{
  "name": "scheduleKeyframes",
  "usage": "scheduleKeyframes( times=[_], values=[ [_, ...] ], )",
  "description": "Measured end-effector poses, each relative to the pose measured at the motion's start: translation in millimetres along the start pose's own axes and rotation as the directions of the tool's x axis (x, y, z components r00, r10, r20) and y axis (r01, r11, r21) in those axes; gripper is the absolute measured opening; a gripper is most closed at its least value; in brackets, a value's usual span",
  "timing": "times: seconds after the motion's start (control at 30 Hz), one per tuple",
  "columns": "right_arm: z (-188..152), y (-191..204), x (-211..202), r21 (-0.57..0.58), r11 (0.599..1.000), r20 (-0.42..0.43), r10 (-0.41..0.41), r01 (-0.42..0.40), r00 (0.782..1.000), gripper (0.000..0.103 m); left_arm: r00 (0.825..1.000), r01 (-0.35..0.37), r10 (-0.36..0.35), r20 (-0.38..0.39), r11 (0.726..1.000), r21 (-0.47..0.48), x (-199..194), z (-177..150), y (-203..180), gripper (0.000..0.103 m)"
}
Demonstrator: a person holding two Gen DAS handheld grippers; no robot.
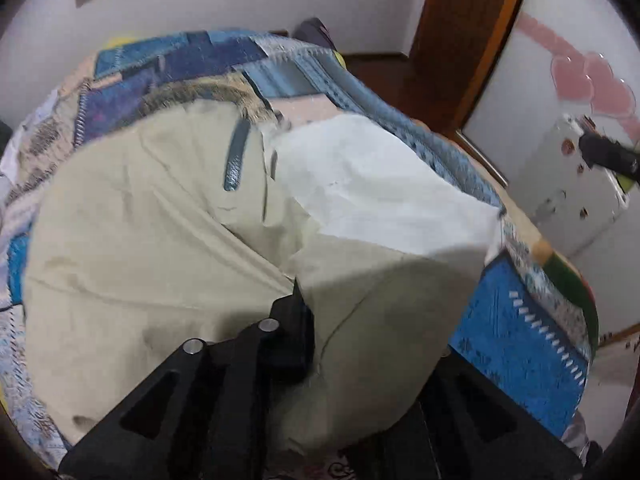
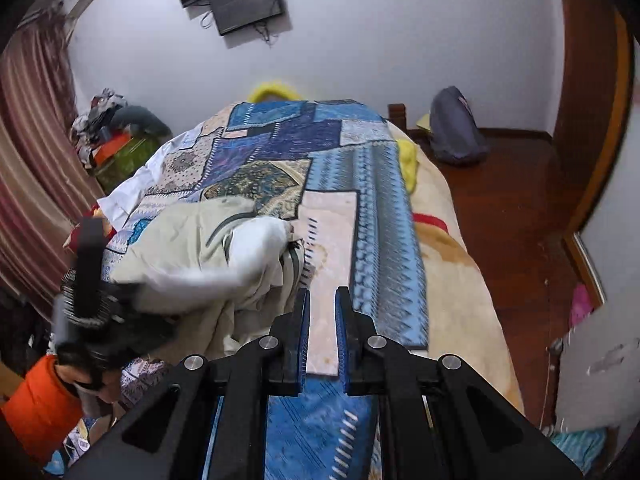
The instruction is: Fold large clothes
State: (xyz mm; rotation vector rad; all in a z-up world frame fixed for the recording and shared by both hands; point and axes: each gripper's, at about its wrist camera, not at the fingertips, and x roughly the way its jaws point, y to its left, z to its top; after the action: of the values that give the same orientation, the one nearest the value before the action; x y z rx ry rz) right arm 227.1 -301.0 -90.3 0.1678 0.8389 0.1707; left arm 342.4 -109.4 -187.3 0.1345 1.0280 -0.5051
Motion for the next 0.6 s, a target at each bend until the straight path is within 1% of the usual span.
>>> scheduleKeyframes(
  times=[0.1,0.13,0.17,0.2,0.23,0.27,0.3,0.33,0.37,0.4,0.47,0.53,0.6],
  values=[
    [1,2,-3,-0.007,1.000,0.009,0.020,-0.020,1.000,0.008,0.997,0.080,-0.080,-0.017,0.996,-0.026,-12,-5,9,0.008],
    [4,6,-5,-0.018,1.000,0.016,0.025,-0.024,1.000,0.008,0.995,0.093,-0.093,-0.026,0.995,-0.023,-16,-9,10,0.010],
    [5,6,-6,-0.026,0.999,0.022,0.028,-0.028,0.999,0.008,0.996,0.081,-0.081,-0.030,0.997,-0.004,-18,-12,8,0.012],
    [7,9,-6,-0.034,0.999,0.027,0.033,-0.032,0.999,0.008,0.998,0.061,-0.060,-0.029,0.998,0.017,-20,-14,2,0.018],
    [10,12,-6,-0.040,0.998,0.032,0.040,-0.039,0.999,0.008,0.999,0.036,-0.035,-0.026,0.999,0.039,-23,-17,-1,0.028],
    [13,18,-5,-0.046,0.998,0.036,0.053,-0.052,0.998,0.008,1.000,0.016,-0.015,-0.026,0.998,0.056,-28,-21,-4,0.035],
    [16,23,-4,-0.050,0.997,0.038,0.064,-0.062,0.997,0.008,0.999,0.024,-0.022,-0.025,0.998,0.059,-31,-28,-6,0.055],
    [19,29,-3,-0.055,0.996,0.039,0.078,-0.075,0.996,0.008,0.999,0.048,-0.047,-0.016,0.998,0.044,-39,-31,-6,0.071],
    [23,36,0,-0.062,0.994,0.037,0.097,-0.094,0.995,0.008,0.998,0.067,-0.067,0.002,0.998,0.021,-49,-34,-7,0.074],
    [26,42,1,-0.069,0.992,0.035,0.110,-0.107,0.993,0.008,0.997,0.072,-0.072,0.026,0.997,-0.001,-59,-36,-5,0.075],
    [33,58,5,-0.095,0.987,0.033,0.136,-0.132,0.990,0.008,0.996,0.062,-0.061,0.064,0.998,-0.029,-84,-38,-1,0.078],
    [40,77,8,-0.132,0.979,0.032,0.158,-0.152,0.987,0.008,0.995,0.065,-0.061,0.079,0.996,-0.054,-103,-37,7,0.079],
    [44,92,12,-0.163,0.973,0.032,0.173,-0.166,0.984,0.008,0.991,0.074,-0.062,0.116,0.992,-0.103,-129,-38,24,0.079]
  ],
)
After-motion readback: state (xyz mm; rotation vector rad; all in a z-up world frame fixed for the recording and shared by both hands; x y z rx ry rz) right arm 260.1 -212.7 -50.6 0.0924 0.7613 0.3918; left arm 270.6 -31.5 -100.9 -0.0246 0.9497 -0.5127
